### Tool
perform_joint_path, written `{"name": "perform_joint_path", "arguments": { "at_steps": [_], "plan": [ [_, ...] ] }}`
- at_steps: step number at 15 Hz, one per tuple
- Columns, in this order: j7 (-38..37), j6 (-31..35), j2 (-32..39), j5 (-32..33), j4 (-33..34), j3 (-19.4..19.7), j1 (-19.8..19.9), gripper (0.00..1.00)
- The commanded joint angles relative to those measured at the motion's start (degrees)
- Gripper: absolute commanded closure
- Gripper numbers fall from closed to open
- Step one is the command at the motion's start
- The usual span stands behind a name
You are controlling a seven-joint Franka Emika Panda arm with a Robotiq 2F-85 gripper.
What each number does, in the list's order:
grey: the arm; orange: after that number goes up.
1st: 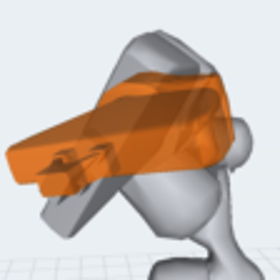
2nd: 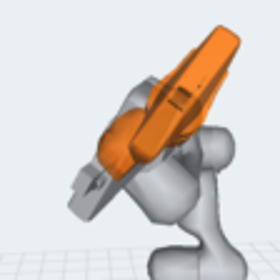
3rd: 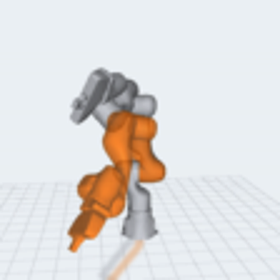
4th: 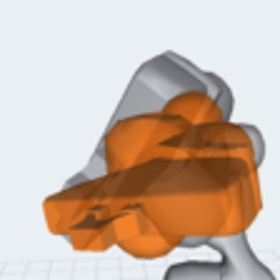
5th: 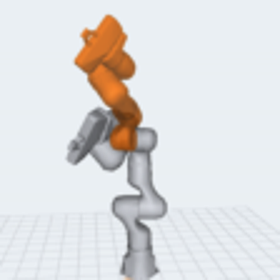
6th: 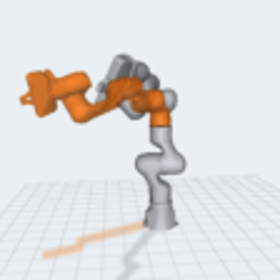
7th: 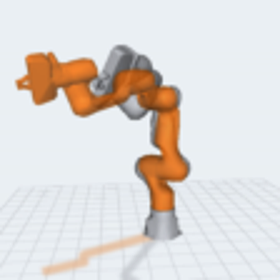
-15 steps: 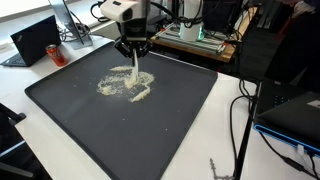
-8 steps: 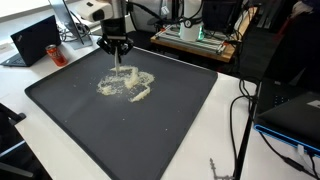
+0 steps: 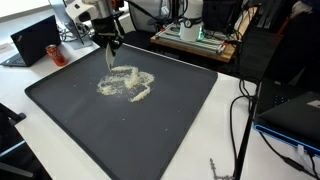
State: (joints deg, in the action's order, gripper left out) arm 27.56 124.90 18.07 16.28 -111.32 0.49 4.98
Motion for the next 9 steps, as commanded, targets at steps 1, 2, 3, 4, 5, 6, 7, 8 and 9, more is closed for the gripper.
{"name": "perform_joint_path", "arguments": {
  "at_steps": [1,2,3,4,5,6,7,8,9],
  "plan": [
    [0.69,-1.88,1.47,-3.95,2.64,0.54,1.75,0.99],
    [0.61,-1.52,1.60,-5.18,2.69,0.82,2.47,0.99],
    [0.42,-1.46,1.71,-6.37,2.73,1.04,3.12,0.99],
    [0.17,-1.14,1.80,-7.99,2.64,1.29,3.97,0.99],
    [0.22,-1.37,1.87,-9.32,2.53,1.56,4.73,0.99],
    [0.43,-1.68,1.94,-10.78,2.48,1.70,5.47,0.99],
    [-0.14,-1.98,2.03,-11.72,2.39,2.09,6.06,0.99],
    [-1.16,-2.42,2.12,-12.02,2.25,2.65,6.46,0.99],
    [-1.85,-3.16,2.16,-12.43,2.20,3.09,6.87,0.99]
  ]
}}
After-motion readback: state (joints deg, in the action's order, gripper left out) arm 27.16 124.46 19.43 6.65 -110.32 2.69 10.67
